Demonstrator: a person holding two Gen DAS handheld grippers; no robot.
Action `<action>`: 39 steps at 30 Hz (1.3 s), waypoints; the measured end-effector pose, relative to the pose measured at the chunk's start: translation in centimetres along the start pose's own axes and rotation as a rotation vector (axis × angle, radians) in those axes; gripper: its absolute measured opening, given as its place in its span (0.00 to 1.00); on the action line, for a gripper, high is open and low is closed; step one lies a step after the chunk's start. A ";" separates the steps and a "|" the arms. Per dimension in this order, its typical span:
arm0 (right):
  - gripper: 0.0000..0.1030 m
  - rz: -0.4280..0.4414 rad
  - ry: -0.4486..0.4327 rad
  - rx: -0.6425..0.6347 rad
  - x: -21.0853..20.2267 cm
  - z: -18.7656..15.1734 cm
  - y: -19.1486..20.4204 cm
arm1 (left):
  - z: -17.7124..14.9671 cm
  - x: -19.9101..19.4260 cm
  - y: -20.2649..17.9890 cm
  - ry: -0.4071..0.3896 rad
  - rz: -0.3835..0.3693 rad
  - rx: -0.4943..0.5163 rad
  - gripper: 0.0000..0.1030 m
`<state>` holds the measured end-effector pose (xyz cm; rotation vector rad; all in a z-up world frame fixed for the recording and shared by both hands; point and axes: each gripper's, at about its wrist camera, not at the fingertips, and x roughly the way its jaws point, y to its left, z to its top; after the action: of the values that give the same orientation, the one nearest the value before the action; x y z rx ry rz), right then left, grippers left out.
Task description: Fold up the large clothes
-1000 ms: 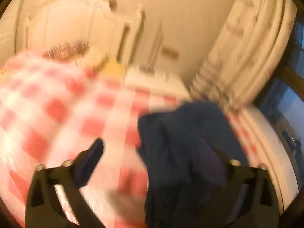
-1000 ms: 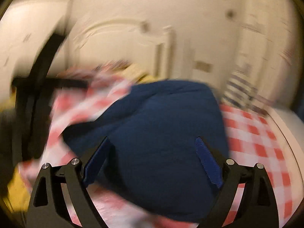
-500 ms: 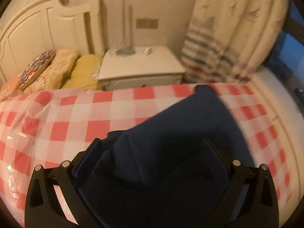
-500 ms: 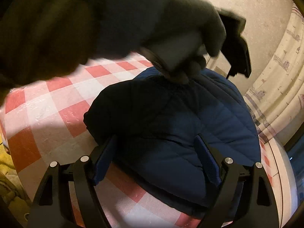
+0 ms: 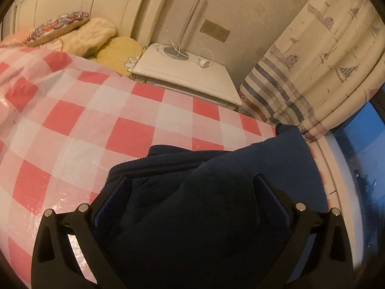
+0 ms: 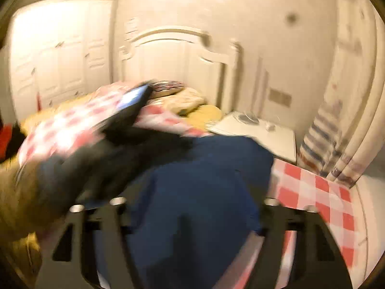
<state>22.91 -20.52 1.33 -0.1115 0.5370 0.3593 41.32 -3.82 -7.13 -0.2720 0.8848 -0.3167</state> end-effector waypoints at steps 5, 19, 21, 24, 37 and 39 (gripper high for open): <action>0.45 -0.035 0.169 0.032 10.3 4.5 -5.4 | -0.2 -0.1 -0.7 -0.005 0.054 0.043 0.98; 0.47 -0.128 0.265 0.120 18.1 5.4 -8.0 | -0.4 0.3 -1.4 0.004 0.142 0.107 0.98; 0.47 -0.146 0.373 0.114 20.9 4.1 -8.6 | -0.4 0.3 -1.4 0.006 0.142 0.105 0.98; 0.48 -0.092 0.432 0.165 23.3 2.6 -9.1 | -0.4 0.4 -1.4 0.009 0.144 0.104 0.98; 0.83 -0.126 0.099 0.142 2.8 0.4 -4.4 | -0.5 0.2 -1.1 -0.003 0.143 0.101 0.98; 0.84 -0.102 0.133 0.102 1.3 -2.4 -1.7 | -0.5 0.2 -1.2 -0.004 0.143 0.101 0.98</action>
<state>23.48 -22.21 -1.38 -0.0637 0.6772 0.2257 40.85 -5.06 -7.19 -0.1152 0.8768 -0.2276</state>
